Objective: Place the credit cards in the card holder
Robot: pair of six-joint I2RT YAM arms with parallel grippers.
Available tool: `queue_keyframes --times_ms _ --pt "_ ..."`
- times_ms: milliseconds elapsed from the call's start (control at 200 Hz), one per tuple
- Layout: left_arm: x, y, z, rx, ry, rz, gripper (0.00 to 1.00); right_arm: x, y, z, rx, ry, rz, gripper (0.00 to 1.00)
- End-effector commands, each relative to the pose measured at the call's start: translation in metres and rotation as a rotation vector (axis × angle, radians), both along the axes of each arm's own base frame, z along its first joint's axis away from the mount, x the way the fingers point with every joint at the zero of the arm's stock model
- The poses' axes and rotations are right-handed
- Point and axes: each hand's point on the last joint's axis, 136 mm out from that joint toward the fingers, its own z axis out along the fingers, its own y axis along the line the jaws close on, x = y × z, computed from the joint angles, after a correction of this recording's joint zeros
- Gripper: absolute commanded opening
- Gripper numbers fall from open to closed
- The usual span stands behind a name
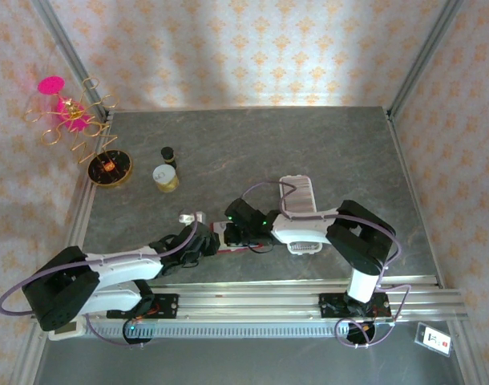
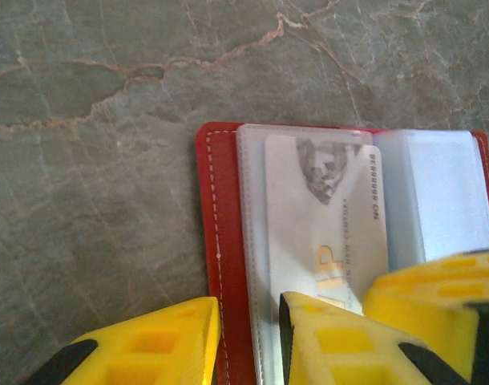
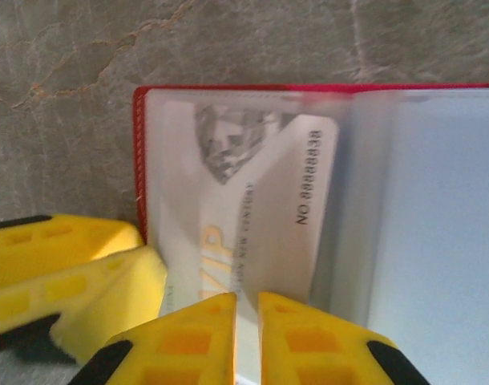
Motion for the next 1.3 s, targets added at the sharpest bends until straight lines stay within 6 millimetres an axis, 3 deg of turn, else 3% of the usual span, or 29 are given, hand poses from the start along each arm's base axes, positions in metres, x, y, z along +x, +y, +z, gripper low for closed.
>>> queue_keyframes --times_ms 0,130,235,521,711,926,1296 --pt "0.002 0.006 -0.007 0.012 0.006 0.011 0.3 0.004 0.013 0.007 0.045 -0.018 -0.021 0.14" --pt "0.007 0.004 -0.006 0.023 0.014 0.001 0.28 0.007 0.015 0.016 0.069 -0.044 -0.043 0.14" --pt "0.006 0.005 -0.002 0.023 0.01 -0.001 0.29 0.015 0.005 0.027 0.04 -0.099 -0.089 0.14" --pt "0.004 0.017 0.012 0.063 -0.021 0.01 0.31 0.023 -0.051 0.049 -0.031 -0.207 -0.276 0.2" --pt "0.009 0.002 0.034 0.011 -0.051 -0.035 0.29 0.016 -0.077 0.038 -0.065 -0.198 -0.332 0.21" --pt "0.012 -0.021 0.046 -0.061 -0.061 -0.107 0.24 0.009 -0.075 0.025 -0.035 -0.154 -0.332 0.24" --pt "0.012 -0.027 0.024 -0.025 -0.007 -0.133 0.15 0.004 -0.071 0.011 -0.061 -0.118 -0.311 0.27"
